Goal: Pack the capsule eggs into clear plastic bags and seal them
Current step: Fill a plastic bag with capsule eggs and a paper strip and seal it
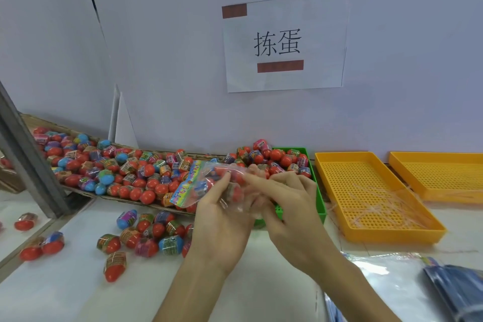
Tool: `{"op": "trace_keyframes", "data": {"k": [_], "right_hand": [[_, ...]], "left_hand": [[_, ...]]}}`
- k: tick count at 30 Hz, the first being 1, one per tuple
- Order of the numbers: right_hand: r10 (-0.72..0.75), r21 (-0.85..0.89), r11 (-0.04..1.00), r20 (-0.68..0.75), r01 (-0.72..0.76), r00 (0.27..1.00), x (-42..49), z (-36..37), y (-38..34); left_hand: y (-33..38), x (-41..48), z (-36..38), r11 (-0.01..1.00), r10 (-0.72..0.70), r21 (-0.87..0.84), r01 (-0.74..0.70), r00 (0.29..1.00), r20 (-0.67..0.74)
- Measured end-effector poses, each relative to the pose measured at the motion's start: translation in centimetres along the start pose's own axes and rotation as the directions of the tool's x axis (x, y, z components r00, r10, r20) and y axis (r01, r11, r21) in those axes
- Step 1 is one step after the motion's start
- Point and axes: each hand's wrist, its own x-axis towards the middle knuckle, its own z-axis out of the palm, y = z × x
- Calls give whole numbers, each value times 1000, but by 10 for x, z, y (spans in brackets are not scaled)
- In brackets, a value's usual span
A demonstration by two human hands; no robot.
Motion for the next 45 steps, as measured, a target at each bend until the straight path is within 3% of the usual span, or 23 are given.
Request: {"op": "trace_keyframes", "data": {"k": [3,5,7,10,15,20,25,30,33,36,38,41,45], "right_hand": [[112,224,971,-130,-81,985,-2,1,-4],[282,408,895,-201,-181,938,-2,3,-6],[412,501,802,-71,-325,908,-3,6,-7],[457,505,729,143,-462,878,-5,15,-14],[470,613,646,150,-455,870,-4,16,-18],[467,674,570,206,-471,860,-4,13,-21],[517,697,592,58,-405,854,-5,13,-22],[559,843,470,-56,-260,827,7,-14,-11],[599,904,377,-73,-201,798,17,-33,1],[608,891,395,-72,-222,791,21,-47,14],[581,835,473,-56,-280,812,21,-49,19],[522,732,595,-39,-331,852,20,-48,19],[472,698,641,-29,-320,881,20,-50,19]], "left_hand": [[3,3,-2,994,27,-100,-33,998,-55],[3,3,-1,984,52,-168,-64,996,-77],[2,4,-2,984,83,-148,-96,992,-93],[1,4,-2,994,88,-62,-91,994,-58],[-3,0,4,992,35,118,-36,999,7],[-7,-2,7,993,10,115,-10,1000,4],[-5,-3,8,986,11,165,-26,996,91],[1,-7,11,975,75,186,-122,968,238],[5,-10,13,985,29,154,-79,953,301],[4,-12,14,984,-53,181,2,958,282],[-2,-9,15,953,-84,303,6,966,246],[-11,-7,16,858,-79,512,-38,975,206],[-9,-5,13,778,-28,625,-65,990,138]]}}
